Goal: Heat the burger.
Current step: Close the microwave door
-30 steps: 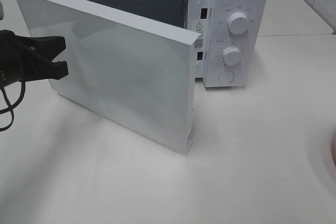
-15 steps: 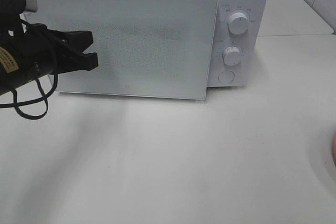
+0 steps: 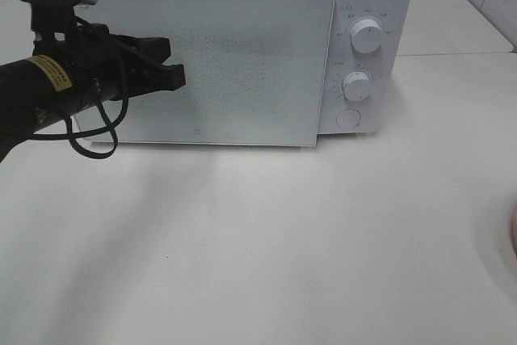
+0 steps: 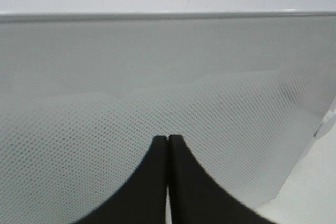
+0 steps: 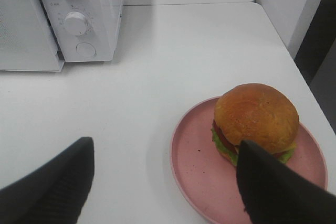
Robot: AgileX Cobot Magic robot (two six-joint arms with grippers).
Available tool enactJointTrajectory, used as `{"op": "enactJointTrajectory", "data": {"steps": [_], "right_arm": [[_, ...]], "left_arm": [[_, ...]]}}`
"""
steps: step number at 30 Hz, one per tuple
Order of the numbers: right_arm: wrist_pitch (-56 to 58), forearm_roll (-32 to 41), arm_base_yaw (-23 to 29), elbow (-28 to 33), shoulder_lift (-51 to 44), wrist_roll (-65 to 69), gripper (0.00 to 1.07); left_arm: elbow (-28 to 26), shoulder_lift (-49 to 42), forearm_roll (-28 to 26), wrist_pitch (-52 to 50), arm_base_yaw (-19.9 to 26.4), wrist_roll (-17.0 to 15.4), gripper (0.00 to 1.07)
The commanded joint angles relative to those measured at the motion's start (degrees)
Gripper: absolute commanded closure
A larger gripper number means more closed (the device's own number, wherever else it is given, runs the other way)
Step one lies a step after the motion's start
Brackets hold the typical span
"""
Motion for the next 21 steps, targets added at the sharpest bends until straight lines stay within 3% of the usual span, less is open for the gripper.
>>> {"op": "enactJointTrajectory", "data": {"steps": [1, 14, 21], "right_arm": [[-0.34, -0.29, -0.23, 0.17, -1.6, -0.11, 0.36], [-0.34, -0.29, -0.23, 0.17, -1.6, -0.11, 0.36], [-0.34, -0.29, -0.23, 0.17, -1.6, -0.11, 0.36]], "left_arm": [[-2.98, 1.43, -1.2, 1.49, -0.52, 0.4, 1.07], [-9.51, 4.93, -2.98, 4.41, -1.43, 0.29, 1.07], [-12.15, 6.93, -4.18, 5.79, -3.09, 1.78, 1.07]]}}
